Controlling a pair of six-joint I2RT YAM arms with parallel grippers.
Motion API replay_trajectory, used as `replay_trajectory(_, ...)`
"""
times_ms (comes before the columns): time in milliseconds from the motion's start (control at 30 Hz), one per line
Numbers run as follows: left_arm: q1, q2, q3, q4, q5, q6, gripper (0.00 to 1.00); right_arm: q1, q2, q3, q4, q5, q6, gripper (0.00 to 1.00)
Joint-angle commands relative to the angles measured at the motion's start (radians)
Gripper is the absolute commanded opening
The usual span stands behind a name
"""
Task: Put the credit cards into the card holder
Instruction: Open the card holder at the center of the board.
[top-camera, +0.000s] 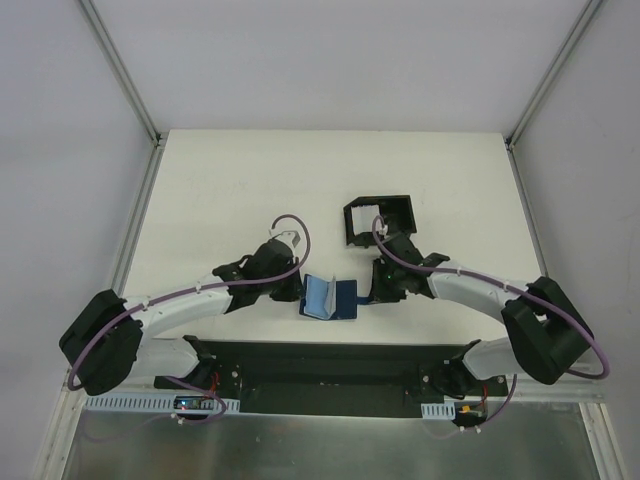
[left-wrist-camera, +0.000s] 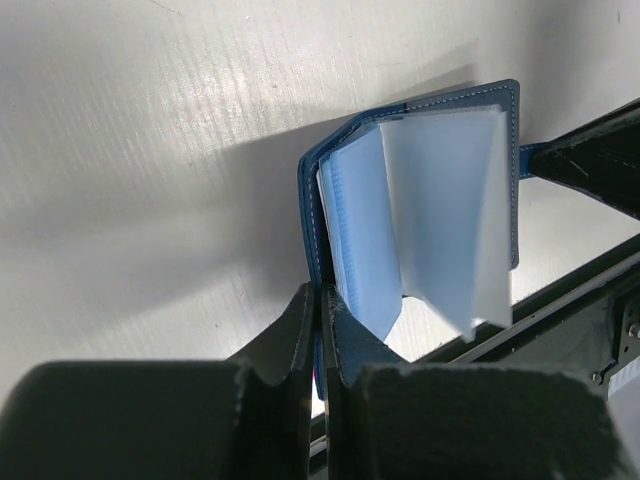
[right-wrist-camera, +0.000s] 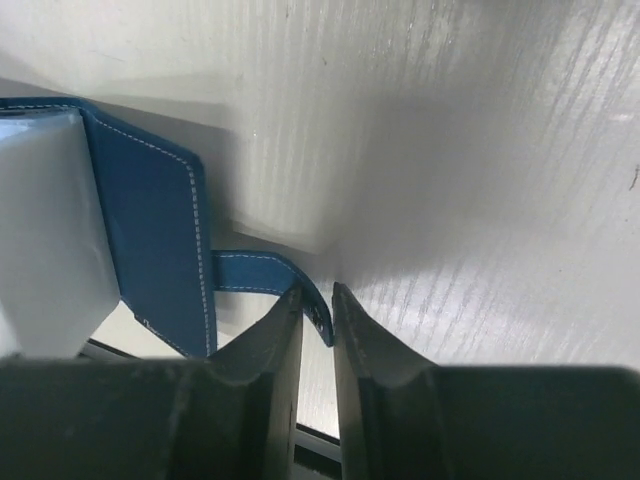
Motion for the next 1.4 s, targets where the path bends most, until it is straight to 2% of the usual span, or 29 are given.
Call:
replay_trajectory(0,-0.005,-0.040,-0.014,-0.005,-0.011,-0.027,0.00,-0.004,-0.082,0.045,0.010,0.010,0.034,0.24)
replay_trajectory(67,-0.005,-0.045,-0.011,-0.005,-0.012,-0.030,0.00,-0.006,-0.128,0.062,0.005,0.019,0.043,0.30)
replay_trajectory(133,-0.006,-0.047,-0.004,-0.005,-0.014,-0.032,0.00,-0.004,-0.159,0.081,0.004,0.014,0.053,0.32)
replay_trajectory(433,-0.016,-0.077,0.014,-0.014,-0.015,-0.038,0.00,0.072,-0.171,0.174,0.044,0.014,0.088,0.32)
replay_trajectory(633,-0.016,-0.085,0.017,-0.015,-0.018,-0.035,0.00,0.158,-0.043,0.274,0.097,0.011,0.090,0.24)
replay_trajectory(900,-0.017,-0.086,0.011,-0.017,-0.023,-0.035,0.00,0.192,0.155,0.369,0.107,-0.024,0.094,0.21)
replay_trajectory(1100,-0.017,-0.088,0.003,-0.015,-0.034,-0.036,0.00,0.192,0.176,0.337,0.033,0.010,0.079,0.19)
replay_trajectory(1367,-0.016,-0.057,-0.021,-0.012,-0.081,-0.052,0.00,0.192,0.174,0.230,0.045,0.003,0.085,0.17)
